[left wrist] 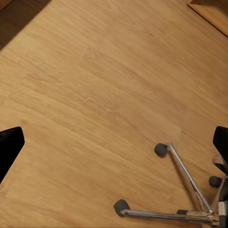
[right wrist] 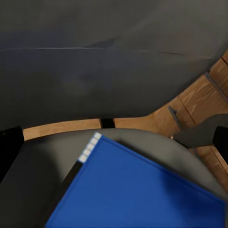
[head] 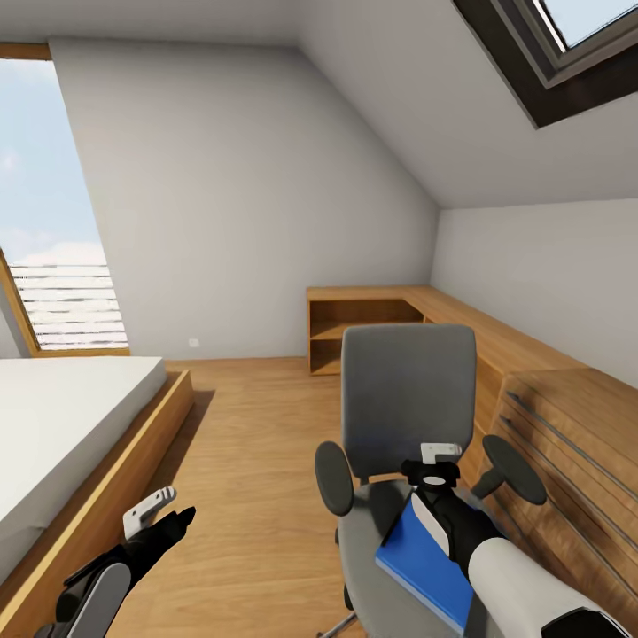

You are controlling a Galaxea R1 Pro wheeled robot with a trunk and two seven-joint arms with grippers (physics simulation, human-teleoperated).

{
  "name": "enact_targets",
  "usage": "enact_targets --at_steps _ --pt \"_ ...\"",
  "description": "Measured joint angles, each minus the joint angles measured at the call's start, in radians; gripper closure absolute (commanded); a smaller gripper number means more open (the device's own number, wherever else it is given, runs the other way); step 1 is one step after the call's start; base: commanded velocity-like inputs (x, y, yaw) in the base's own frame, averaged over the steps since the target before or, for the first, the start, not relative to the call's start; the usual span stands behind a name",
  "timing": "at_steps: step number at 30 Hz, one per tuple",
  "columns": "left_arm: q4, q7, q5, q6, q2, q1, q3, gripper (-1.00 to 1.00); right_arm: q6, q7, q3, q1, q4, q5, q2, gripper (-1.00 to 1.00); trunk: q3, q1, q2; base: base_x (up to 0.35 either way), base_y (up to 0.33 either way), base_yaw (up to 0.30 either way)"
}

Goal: In the bedroom, organize the workspace by keeping the computer under the desk, ensuring the monitor is on the desk, placing the keyboard on the desk next to the monitor, placing the mouse on the desk next to the keyboard, moving the folder from the swivel chair onto the desk next to the mouse, stacking the notebook on top of the folder with the pen on top of the notebook, and positioning the swivel chair next to the desk.

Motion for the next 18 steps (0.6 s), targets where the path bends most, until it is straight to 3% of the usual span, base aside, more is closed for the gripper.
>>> enact_targets --at_steps 4,18 --pt "0.0 0.0 0.0 0.0 0.0 0.0 0.0 -1.0 0.001 0.0 0.0 0.0 0.0 0.0 0.0 -1.0 -0.013 0.015 -0.028 0.0 0.0 0.0" --pt "0.0 0.002 -0.002 0.001 0.0 0.0 0.0 -1.0 0.002 -0.002 0.002 0.0 -0.002 0.001 0.0 -1.0 -0.013 0.015 -0.028 0.0 0.0 0.0"
